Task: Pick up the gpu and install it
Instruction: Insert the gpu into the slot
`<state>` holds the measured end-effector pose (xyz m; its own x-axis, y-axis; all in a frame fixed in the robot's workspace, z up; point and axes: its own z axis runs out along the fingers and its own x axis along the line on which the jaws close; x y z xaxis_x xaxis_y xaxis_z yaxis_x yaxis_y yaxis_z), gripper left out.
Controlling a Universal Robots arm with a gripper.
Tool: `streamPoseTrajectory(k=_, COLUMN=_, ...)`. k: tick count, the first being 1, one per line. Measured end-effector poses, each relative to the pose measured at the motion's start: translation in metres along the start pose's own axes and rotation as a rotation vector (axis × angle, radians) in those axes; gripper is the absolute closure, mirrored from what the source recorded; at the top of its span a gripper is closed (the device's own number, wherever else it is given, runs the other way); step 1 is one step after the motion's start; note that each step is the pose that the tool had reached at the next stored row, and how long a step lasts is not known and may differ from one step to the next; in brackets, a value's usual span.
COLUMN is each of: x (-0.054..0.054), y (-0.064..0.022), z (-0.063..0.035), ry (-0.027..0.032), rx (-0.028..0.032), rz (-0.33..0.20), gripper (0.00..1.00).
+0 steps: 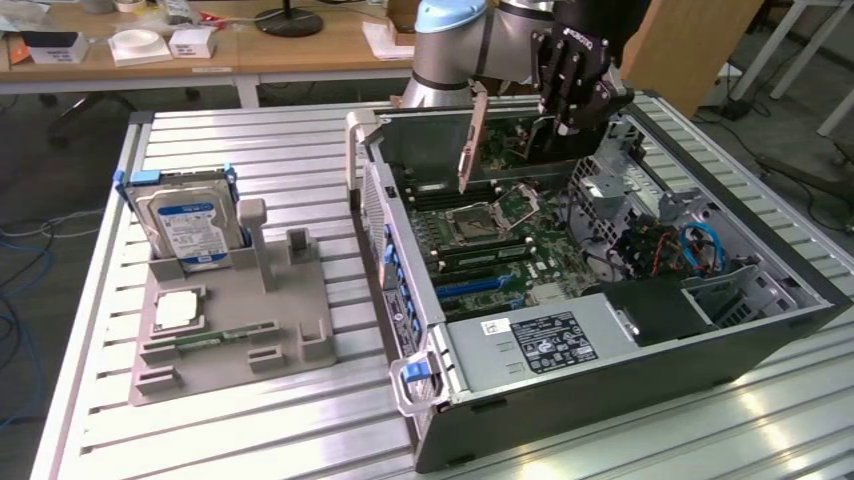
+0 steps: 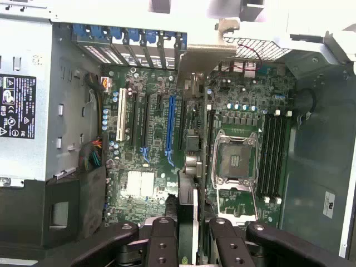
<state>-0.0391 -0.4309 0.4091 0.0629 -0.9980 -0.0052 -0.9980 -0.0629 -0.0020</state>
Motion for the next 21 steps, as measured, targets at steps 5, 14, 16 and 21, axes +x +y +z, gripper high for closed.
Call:
streamPoseTrajectory(k=5, x=0.0, y=0.0, z=0.0, ry=0.0001, rx=0.0, rz=0.0, gripper=0.73)
streamPoseTrajectory(k=14, x=0.0, y=0.0001, z=0.0, ry=0.0001, rx=-0.0001, rz=-0.002, gripper=0.73)
streamPoseTrajectory(k=16, x=-0.0001, y=0.0006, z=0.0, ry=0.0001, rx=-0.0002, rz=-0.022, gripper=0.73)
streamPoseTrajectory(k=21, x=-0.0001, y=0.0014, z=0.0004, ry=-0.0001, rx=-0.0004, rz=-0.068, gripper=0.73)
